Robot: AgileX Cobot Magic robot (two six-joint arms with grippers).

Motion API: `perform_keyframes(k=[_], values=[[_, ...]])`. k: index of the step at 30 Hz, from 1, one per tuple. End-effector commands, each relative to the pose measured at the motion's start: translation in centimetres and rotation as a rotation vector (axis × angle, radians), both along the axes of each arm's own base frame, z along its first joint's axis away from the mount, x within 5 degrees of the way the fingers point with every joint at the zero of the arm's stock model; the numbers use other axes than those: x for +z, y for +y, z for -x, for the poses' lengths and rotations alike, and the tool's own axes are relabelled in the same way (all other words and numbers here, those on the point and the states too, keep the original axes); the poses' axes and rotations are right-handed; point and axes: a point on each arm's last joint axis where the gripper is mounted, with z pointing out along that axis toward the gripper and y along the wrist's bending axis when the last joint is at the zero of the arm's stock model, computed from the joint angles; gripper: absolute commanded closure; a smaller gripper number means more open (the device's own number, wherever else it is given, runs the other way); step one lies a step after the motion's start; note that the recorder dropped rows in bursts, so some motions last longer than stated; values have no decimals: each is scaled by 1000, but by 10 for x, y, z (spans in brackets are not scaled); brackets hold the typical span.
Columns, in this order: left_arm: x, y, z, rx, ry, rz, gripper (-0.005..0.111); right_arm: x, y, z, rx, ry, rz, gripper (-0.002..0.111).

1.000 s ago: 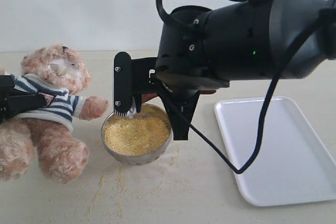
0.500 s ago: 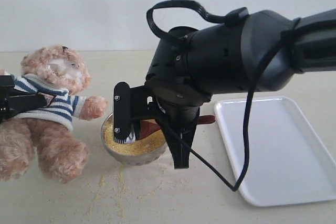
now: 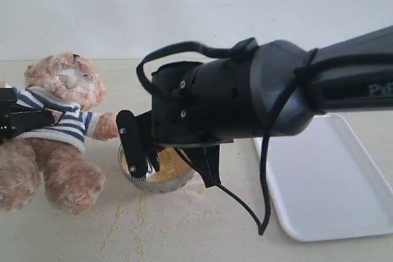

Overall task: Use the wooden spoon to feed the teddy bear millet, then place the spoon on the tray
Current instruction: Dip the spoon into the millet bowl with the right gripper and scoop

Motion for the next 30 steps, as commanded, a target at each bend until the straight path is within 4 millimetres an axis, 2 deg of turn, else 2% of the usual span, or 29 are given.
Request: perform_keyframes(k=[1,15,30], values=[[3,-2,-1,-4,-20,14,102,-11,-3,-3,-37,-33,98,108],[3,-2,-1,-4,-20,14,102,-20,7,6,-44,53,-14,108],[3,-2,-1,-4,-20,14,102,-19,6,6,-135,63,-66,108]])
